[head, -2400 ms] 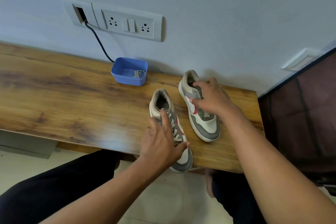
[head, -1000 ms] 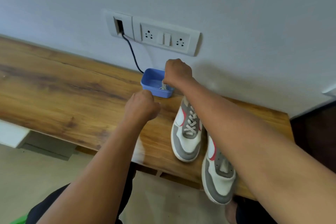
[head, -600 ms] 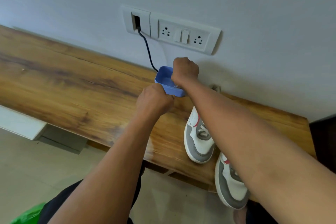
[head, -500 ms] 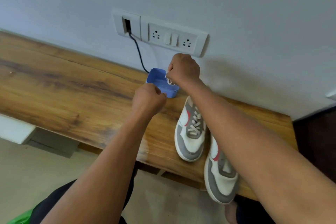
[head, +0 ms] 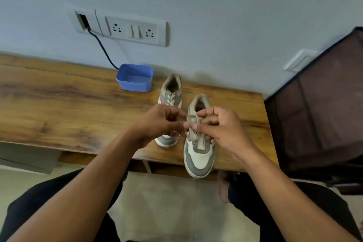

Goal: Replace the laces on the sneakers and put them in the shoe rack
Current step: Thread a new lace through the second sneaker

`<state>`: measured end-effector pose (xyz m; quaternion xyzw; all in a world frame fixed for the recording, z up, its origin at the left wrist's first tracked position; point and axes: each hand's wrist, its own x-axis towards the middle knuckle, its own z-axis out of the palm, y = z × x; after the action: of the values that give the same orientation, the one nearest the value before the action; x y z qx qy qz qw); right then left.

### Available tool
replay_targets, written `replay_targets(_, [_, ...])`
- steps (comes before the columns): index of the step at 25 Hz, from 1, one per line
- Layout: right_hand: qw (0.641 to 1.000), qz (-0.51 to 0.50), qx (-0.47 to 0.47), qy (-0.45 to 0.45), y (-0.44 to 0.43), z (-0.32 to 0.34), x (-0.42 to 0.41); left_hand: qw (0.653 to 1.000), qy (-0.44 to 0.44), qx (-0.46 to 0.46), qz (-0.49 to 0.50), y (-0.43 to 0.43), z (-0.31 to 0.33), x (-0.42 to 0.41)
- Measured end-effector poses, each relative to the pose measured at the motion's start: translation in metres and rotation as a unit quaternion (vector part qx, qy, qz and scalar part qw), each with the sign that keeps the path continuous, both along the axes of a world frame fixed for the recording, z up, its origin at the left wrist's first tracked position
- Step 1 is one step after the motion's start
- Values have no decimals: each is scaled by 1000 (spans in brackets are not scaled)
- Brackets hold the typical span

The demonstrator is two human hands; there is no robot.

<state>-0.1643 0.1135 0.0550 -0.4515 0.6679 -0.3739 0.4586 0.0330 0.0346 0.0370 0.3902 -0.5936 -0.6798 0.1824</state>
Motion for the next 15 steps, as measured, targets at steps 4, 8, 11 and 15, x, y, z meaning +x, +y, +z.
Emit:
replay_targets(4, [997,69,39,14,10,-6,-29,988,-109,-33,-106,7,0,-4])
replay_targets(8, [990,134,44,-1,9,5,-46,955,-209,-9,-210,2,2,-5])
replay_targets(11, [951,281,117,53,16,8,-53,939,-216,-14,-266,-1,2,0])
replay_targets(15, [921,340,174,75,32,4,-59,954,-125,-10,-271,6,9,3])
